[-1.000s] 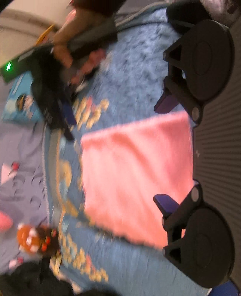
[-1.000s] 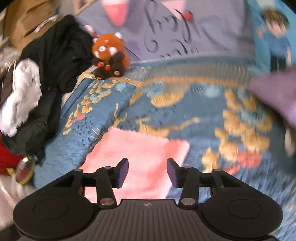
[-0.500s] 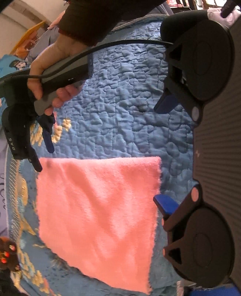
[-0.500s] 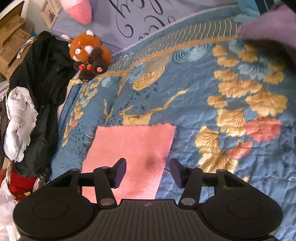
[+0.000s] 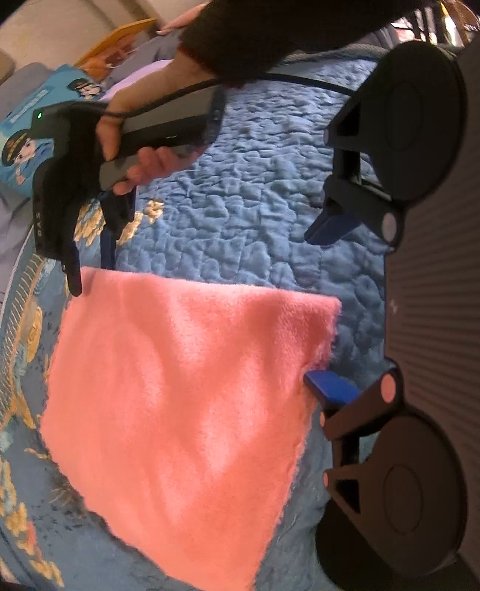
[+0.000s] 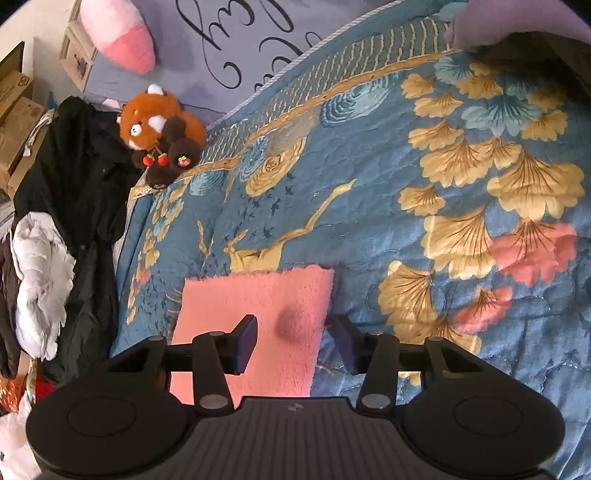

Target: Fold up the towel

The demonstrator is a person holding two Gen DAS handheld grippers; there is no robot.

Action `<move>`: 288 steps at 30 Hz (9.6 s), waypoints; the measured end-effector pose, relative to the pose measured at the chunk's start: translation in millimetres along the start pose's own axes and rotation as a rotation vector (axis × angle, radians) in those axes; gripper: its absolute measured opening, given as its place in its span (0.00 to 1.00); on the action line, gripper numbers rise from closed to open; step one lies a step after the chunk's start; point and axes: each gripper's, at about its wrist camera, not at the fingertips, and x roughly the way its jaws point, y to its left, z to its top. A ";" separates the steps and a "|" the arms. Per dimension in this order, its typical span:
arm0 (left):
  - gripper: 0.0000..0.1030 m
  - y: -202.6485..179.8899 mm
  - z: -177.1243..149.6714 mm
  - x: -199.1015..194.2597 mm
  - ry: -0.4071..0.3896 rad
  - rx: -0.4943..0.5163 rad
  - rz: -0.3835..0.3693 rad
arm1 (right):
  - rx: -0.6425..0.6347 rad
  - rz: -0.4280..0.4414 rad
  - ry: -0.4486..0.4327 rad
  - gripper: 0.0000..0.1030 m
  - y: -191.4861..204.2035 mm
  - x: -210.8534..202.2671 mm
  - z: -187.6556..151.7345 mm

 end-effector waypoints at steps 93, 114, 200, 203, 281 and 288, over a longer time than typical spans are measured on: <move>1.00 -19.6 15.3 -120.4 -0.223 0.571 0.050 | -0.100 -0.339 -0.234 0.45 -9.9 -196.8 -105.1; 0.86 88.0 80.3 -15.9 0.016 0.672 -0.044 | 0.081 -0.270 -0.122 0.46 -22.9 -155.9 -211.1; 0.87 79.0 40.8 -32.1 0.070 0.395 -0.207 | 0.072 -0.407 -0.069 0.29 -39.1 -207.9 -235.7; 0.81 67.1 40.2 -14.7 0.112 0.425 -0.225 | 0.067 -0.407 -0.067 0.32 -39.0 -206.8 -234.6; 0.11 63.5 31.3 22.4 0.139 0.271 -0.287 | 0.202 -0.261 -0.036 0.47 -63.1 -193.4 -218.1; 0.08 60.0 25.6 15.8 0.137 0.277 -0.273 | 0.190 -0.227 -0.022 0.06 -60.0 -192.5 -221.2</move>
